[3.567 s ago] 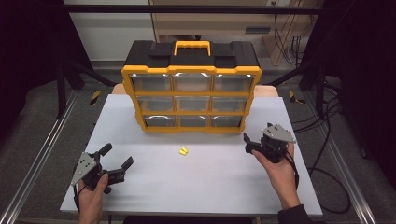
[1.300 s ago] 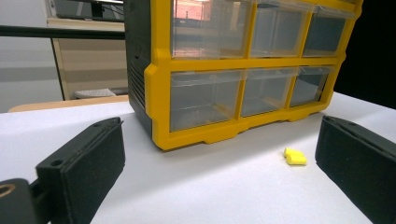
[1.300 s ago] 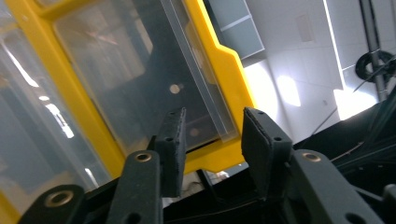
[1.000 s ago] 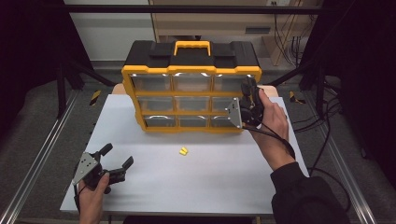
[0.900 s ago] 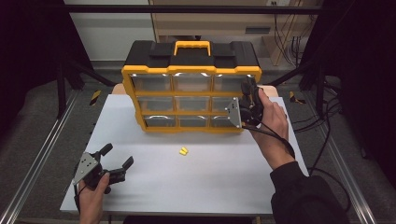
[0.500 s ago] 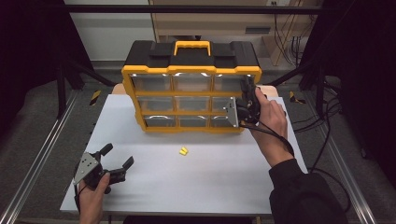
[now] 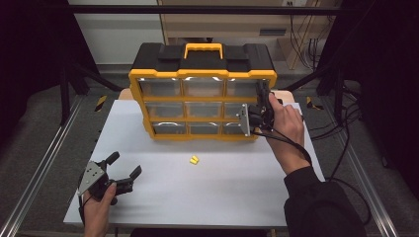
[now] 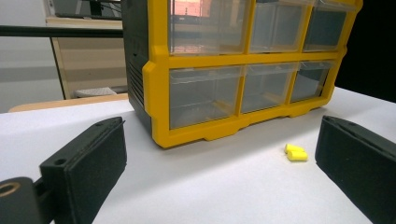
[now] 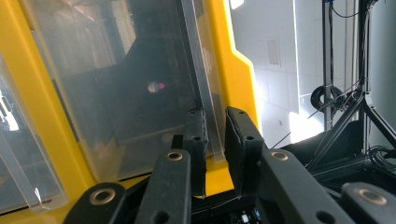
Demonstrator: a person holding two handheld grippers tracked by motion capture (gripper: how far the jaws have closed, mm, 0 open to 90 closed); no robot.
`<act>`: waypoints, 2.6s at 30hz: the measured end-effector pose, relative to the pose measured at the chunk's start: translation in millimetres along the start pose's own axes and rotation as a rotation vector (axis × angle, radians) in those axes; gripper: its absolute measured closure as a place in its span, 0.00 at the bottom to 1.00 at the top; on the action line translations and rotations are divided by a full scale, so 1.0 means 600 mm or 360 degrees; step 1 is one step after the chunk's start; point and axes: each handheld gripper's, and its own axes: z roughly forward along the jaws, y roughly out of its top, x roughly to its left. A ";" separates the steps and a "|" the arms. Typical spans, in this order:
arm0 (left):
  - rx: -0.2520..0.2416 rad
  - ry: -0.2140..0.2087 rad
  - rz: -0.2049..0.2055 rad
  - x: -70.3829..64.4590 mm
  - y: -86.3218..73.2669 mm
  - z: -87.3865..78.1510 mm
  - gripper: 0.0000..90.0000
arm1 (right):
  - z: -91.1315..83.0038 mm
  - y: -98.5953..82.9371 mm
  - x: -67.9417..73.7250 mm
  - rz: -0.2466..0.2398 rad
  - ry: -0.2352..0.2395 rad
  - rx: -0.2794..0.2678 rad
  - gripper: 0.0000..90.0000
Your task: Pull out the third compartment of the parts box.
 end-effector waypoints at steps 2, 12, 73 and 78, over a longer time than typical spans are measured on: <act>0.0001 0.0000 0.0000 0.000 0.000 0.000 0.02 | 0.000 0.000 0.000 -0.0008 -0.0001 -0.0001 0.88; 0.0005 0.0001 0.0005 0.002 0.000 -0.001 0.02 | -0.010 0.001 -0.003 -0.0019 -0.0057 -0.0040 0.94; 0.0006 0.0011 0.0002 0.003 0.001 -0.002 0.03 | -0.023 -0.002 0.005 -0.0132 -0.0088 -0.0011 0.91; 0.0006 0.0010 0.0004 0.003 0.001 -0.002 0.03 | -0.031 -0.002 0.002 -0.0131 -0.0083 -0.0010 0.91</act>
